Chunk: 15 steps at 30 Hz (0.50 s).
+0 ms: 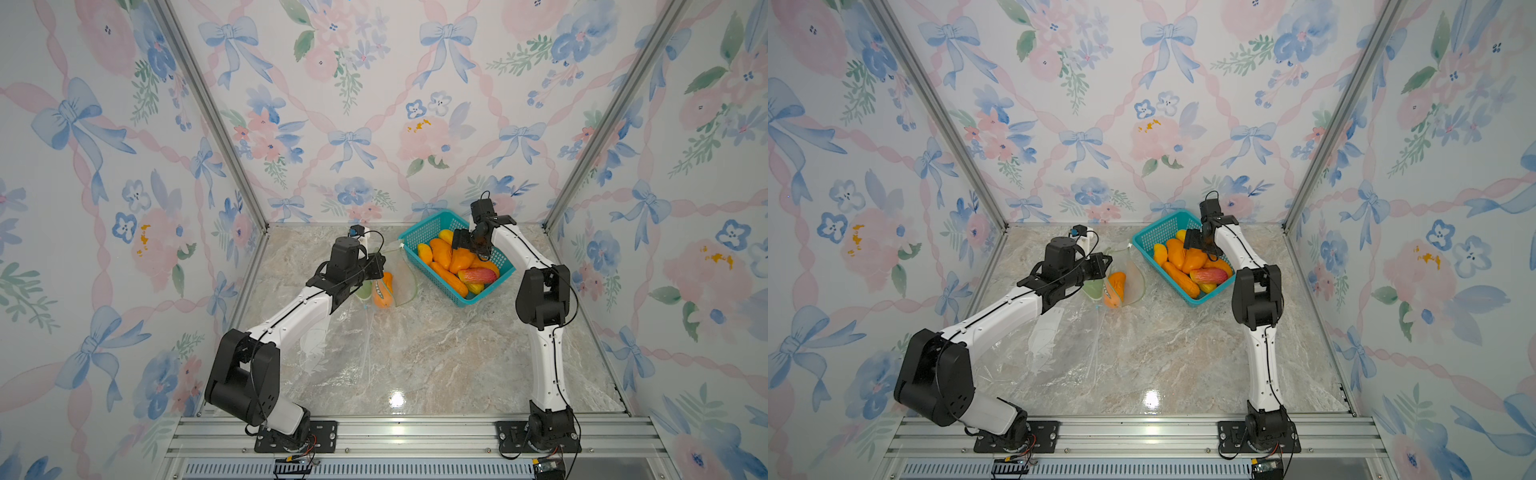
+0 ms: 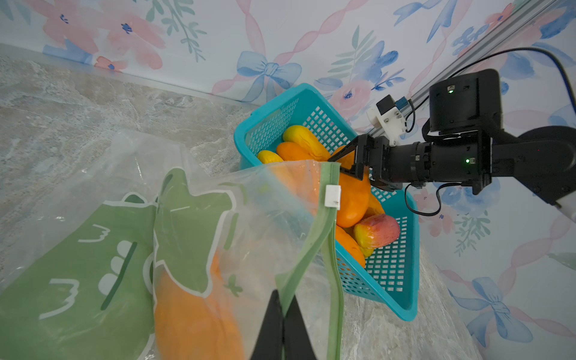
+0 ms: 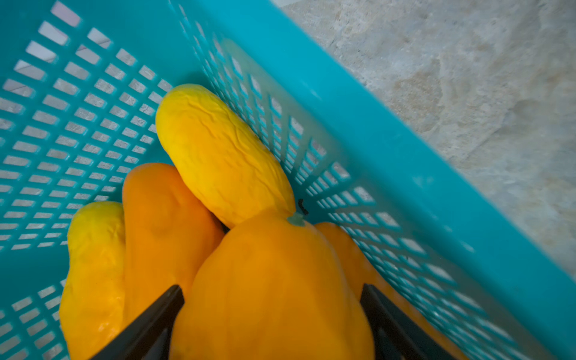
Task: Place the mango in a zip-top bag and seal the zipper
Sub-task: Pick up the mango from the basket.
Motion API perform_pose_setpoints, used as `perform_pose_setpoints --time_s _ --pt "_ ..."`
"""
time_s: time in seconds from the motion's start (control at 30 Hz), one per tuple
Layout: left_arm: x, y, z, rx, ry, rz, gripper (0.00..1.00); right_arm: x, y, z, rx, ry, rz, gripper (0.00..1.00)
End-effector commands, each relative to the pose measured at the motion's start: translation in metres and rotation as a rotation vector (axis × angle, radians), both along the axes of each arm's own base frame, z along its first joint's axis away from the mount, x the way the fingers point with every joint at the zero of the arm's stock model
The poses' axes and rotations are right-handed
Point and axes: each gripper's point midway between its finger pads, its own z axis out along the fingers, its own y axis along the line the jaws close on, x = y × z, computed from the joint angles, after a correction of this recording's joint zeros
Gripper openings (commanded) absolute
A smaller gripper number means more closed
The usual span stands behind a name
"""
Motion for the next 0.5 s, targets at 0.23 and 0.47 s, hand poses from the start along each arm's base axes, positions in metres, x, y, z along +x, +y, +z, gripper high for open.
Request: perform_pose_setpoints --time_s 0.23,0.47 --pt "0.006 -0.009 0.015 -0.040 -0.032 -0.011 0.00 -0.004 0.005 0.033 0.003 -0.059 0.031 0.56" --pt "0.008 -0.011 0.013 -0.050 -0.023 -0.014 0.00 -0.008 0.016 0.092 0.007 -0.236 0.076 0.21"
